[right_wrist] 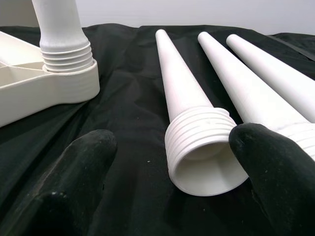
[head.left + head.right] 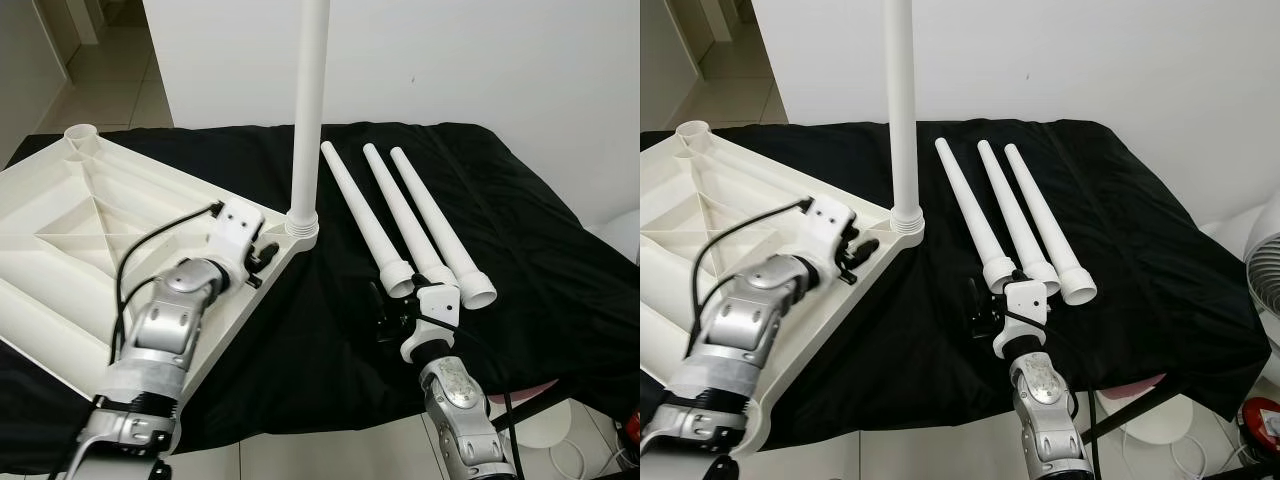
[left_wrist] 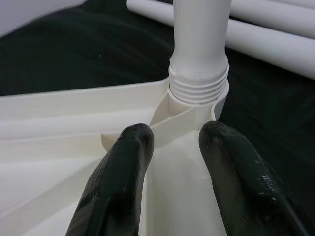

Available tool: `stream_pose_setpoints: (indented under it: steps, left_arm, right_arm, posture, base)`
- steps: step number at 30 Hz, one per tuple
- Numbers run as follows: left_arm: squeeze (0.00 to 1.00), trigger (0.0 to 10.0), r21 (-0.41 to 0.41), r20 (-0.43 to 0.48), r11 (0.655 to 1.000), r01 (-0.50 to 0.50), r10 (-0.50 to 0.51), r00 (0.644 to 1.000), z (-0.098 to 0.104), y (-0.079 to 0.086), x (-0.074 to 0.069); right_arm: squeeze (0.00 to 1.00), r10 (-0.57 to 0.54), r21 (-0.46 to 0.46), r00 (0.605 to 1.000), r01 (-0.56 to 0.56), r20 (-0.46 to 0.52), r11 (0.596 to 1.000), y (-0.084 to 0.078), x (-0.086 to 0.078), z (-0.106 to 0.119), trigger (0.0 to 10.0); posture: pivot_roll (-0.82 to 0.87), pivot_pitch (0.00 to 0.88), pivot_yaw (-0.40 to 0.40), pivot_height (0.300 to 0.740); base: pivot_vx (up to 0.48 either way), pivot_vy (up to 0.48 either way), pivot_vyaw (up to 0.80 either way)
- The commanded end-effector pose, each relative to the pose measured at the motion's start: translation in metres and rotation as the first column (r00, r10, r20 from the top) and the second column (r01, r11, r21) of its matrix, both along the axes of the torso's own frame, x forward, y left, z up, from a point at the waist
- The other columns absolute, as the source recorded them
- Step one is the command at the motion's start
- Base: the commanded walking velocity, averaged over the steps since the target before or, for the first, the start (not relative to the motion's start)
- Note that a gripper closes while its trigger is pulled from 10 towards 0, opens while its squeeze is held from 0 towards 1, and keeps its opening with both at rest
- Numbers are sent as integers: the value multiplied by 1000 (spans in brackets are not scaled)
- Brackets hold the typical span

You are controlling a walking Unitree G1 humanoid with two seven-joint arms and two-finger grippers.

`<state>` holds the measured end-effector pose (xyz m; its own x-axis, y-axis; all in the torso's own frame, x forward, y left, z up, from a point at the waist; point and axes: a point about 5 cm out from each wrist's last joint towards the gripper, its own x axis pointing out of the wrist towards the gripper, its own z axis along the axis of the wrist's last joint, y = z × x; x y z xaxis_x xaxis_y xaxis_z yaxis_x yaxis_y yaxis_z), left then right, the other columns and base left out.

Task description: Building children table

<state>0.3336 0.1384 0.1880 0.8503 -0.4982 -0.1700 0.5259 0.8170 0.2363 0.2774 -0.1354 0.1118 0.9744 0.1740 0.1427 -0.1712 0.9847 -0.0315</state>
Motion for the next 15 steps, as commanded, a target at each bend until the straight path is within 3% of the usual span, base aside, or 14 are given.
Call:
stream_pose_setpoints:
  steps: [1, 6, 8, 11, 15]
  left_arm:
    - [0, 10000, 10, -51, 981, 192, -191, 980, -6, -5, -14]
    - [0, 10000, 59, -128, 953, 297, -287, 949, -18, -4, -28]
    - [0, 10000, 59, -128, 953, 297, -287, 949, -18, -4, -28]
    - [0, 10000, 52, -252, 945, 323, -301, 920, -32, -2, -38]
    - [0, 10000, 50, -292, 946, 320, -292, 911, -37, -2, -40]
  right_arm:
    - [0, -4, -9, 1000, 4, -18, 1000, -1, 0, -5, 10000]
    - [0, 1, -10, 1000, -1, -17, 1000, 0, 1, -5, 10000]
    - [0, 1, -10, 1000, -1, -17, 1000, 0, 1, -5, 10000]
    - [0, 0, -10, 1000, 0, -17, 1000, -1, 2, -5, 10000]
    - [0, 0, -12, 1000, 0, -16, 1000, -2, 3, -4, 10000]
  posture:
    - [43, 77, -21, 740]
    - [47, 75, -24, 740]
    - [47, 75, -24, 740]
    - [52, 62, -32, 740]
    - [52, 58, -33, 740]
  base:
    - [0, 0, 0]
    - [0, 0, 0]
    - [0, 0, 0]
    - [0, 0, 0]
    - [0, 0, 0]
